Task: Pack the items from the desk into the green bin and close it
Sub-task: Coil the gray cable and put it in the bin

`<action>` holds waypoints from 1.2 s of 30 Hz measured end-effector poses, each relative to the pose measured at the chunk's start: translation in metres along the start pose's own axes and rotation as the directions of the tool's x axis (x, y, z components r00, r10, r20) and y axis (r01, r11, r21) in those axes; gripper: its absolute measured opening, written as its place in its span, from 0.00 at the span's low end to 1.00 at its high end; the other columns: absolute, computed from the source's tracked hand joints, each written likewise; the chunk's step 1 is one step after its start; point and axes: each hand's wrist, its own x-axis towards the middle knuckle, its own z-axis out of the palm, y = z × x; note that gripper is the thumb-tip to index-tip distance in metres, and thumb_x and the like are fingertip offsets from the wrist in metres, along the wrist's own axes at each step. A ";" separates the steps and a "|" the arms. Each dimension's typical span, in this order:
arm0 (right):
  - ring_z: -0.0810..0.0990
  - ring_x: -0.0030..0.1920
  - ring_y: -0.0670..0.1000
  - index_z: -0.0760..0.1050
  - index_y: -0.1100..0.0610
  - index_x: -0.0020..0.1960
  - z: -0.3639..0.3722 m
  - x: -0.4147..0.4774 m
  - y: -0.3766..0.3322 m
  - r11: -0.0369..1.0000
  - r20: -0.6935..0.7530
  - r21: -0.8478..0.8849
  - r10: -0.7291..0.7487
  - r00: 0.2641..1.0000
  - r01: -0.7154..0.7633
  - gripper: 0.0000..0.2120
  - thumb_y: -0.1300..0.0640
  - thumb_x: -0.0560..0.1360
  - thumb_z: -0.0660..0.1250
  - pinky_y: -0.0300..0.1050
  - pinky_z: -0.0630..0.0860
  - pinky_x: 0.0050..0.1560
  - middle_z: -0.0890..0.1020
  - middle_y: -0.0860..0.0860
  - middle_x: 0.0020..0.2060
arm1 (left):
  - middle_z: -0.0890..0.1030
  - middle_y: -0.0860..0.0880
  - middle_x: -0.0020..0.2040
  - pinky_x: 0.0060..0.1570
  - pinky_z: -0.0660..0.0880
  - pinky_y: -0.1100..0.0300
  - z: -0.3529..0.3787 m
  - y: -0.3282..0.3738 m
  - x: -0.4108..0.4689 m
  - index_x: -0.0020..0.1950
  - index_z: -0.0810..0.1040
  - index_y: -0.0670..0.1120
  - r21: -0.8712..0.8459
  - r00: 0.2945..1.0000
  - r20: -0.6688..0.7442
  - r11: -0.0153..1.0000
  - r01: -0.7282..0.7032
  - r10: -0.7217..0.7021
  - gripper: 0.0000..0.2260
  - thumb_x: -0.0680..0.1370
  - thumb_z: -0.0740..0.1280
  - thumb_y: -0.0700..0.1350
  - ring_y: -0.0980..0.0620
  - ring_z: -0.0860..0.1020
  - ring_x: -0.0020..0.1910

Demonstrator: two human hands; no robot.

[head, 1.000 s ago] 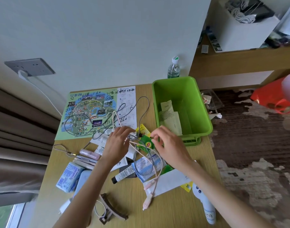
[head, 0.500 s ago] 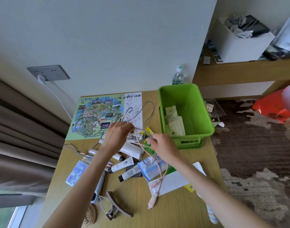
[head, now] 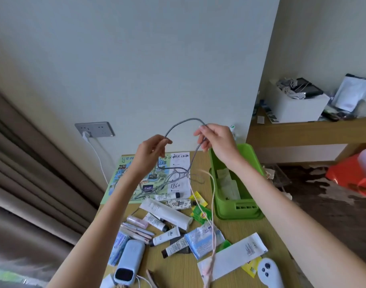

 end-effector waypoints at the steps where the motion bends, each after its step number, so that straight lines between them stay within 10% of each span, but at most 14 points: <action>1: 0.75 0.28 0.48 0.79 0.70 0.48 -0.002 0.004 -0.011 0.999 -0.015 0.031 -0.016 1.000 0.016 0.14 0.62 0.82 0.58 0.37 0.73 0.28 0.78 0.56 0.32 | 0.75 0.53 0.33 0.39 0.74 0.65 -0.003 -0.001 -0.001 0.51 0.80 0.47 -0.015 1.000 0.017 1.000 0.020 -0.020 0.08 0.82 0.61 0.44 0.57 0.76 0.33; 13: 0.77 0.30 0.49 0.79 0.66 0.48 -0.038 0.038 -0.084 0.948 -0.145 0.302 -0.056 0.988 0.098 0.13 0.59 0.82 0.59 0.40 0.77 0.36 0.79 0.56 0.35 | 0.64 0.52 0.31 0.32 0.59 0.60 0.008 0.004 -0.008 0.52 0.82 0.51 0.057 0.887 0.452 0.996 0.075 -0.093 0.10 0.75 0.71 0.54 0.55 0.61 0.29; 24: 0.79 0.31 0.46 0.79 0.64 0.44 -0.073 0.036 -0.076 0.884 -0.208 0.466 0.060 0.976 0.045 0.13 0.59 0.82 0.60 0.37 0.78 0.34 0.80 0.54 0.34 | 0.70 0.49 0.32 0.32 0.69 0.64 0.043 0.042 0.006 0.71 0.67 0.54 -0.220 0.921 0.383 0.962 0.163 -0.068 0.26 0.75 0.72 0.47 0.55 0.68 0.31; 29: 0.80 0.32 0.47 0.79 0.64 0.46 -0.076 0.034 -0.078 0.877 -0.175 0.478 0.041 0.984 0.048 0.13 0.59 0.82 0.60 0.37 0.78 0.36 0.80 0.55 0.35 | 0.76 0.52 0.32 0.39 0.68 0.68 0.062 0.062 0.019 0.55 0.82 0.45 -0.143 0.935 0.353 0.990 0.014 0.038 0.10 0.80 0.65 0.48 0.55 0.72 0.35; 36: 0.83 0.53 0.54 0.74 0.64 0.62 -0.087 0.023 -0.045 0.909 -0.021 0.407 0.112 0.993 -0.094 0.16 0.56 0.79 0.64 0.48 0.79 0.55 0.82 0.59 0.55 | 0.65 0.51 0.30 0.35 0.62 0.58 0.057 0.067 0.029 0.38 0.78 0.47 -0.076 0.974 0.226 0.997 0.010 0.008 0.17 0.83 0.59 0.49 0.52 0.64 0.31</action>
